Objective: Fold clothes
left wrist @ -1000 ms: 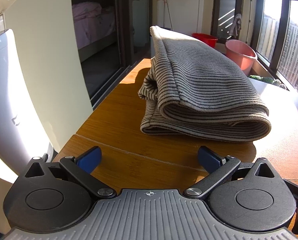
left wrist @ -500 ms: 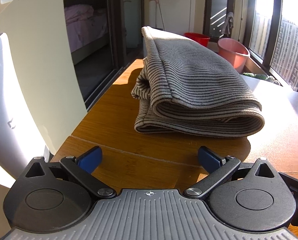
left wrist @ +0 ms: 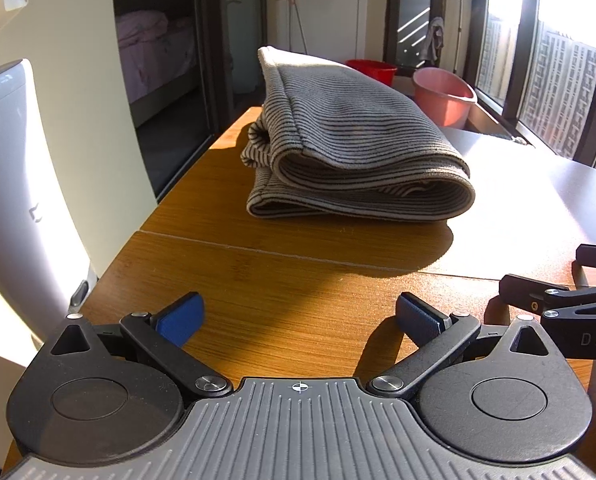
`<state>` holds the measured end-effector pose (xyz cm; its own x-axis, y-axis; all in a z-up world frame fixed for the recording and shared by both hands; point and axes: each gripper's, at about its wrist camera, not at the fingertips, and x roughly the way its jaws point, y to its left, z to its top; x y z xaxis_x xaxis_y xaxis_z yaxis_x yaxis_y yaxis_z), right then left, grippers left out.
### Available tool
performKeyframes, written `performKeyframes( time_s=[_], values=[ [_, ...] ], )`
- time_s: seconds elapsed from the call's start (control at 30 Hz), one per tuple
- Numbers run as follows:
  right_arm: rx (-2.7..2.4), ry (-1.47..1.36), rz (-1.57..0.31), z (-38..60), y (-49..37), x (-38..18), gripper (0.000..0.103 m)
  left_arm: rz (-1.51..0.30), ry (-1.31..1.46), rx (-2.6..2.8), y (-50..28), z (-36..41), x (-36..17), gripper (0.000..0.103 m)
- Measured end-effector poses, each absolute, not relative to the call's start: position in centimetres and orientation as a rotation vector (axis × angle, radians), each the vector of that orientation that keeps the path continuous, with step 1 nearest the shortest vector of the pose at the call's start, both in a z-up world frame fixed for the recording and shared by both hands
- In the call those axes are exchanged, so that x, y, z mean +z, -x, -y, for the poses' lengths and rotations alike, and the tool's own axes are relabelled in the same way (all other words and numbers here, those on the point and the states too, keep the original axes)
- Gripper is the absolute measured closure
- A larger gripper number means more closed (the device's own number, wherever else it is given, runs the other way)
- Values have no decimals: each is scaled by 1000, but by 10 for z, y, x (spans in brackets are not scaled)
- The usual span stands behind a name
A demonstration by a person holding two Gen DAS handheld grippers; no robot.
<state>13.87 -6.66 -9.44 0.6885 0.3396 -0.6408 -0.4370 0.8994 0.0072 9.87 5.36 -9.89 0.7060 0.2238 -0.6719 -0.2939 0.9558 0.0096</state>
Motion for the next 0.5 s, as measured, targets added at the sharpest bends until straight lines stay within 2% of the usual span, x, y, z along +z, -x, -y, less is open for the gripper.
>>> performKeyframes(
  time_s=[0.5],
  values=[
    [419,144,-686,61,-136,-94,0,-705,169,278,-89,-63,-95,0]
  ],
)
